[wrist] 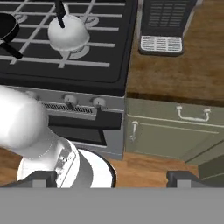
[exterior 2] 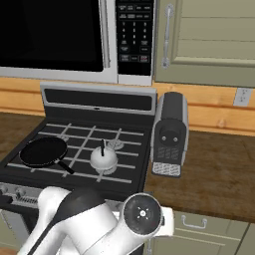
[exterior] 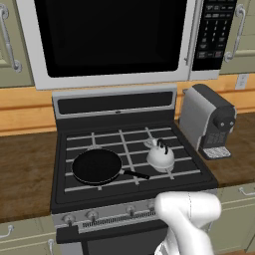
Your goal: Pick the kettle from the counter and place it on a stove burner. Then turn the burner on.
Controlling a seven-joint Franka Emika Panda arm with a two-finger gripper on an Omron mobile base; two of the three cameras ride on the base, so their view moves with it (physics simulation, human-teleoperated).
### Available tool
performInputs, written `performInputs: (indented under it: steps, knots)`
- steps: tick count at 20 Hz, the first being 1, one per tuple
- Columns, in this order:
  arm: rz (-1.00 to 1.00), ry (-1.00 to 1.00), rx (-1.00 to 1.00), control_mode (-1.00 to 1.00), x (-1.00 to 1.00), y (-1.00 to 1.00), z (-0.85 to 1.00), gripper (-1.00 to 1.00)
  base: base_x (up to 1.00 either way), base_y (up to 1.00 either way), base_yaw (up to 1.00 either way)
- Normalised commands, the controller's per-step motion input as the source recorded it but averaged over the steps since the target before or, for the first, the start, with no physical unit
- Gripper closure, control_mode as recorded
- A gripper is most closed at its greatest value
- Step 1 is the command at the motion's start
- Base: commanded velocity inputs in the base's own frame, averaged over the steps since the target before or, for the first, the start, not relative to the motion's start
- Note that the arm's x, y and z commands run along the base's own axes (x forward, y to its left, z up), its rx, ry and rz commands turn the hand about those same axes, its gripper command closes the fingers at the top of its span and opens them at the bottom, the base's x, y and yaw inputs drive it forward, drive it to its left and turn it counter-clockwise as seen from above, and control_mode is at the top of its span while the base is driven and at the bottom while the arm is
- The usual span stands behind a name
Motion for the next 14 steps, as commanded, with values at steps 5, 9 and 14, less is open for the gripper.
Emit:
performInputs:
  steps: [5, 9, 14]
  knots:
    - [0.0, -0.19, 0.0, -1.0, -0.94, -0.66, -1.0, -1.0, 0.0, 0.0, 0.0]
    - [0.0, -0.41, -0.06, -1.0, -0.29, 0.08, -0.91, -1.0, 0.0, 0.0, 0.0]
    - [0.0, -0.51, -0.17, -1.0, 0.05, 0.37, -0.54, -1.0, 0.0, 0.0, 0.0]
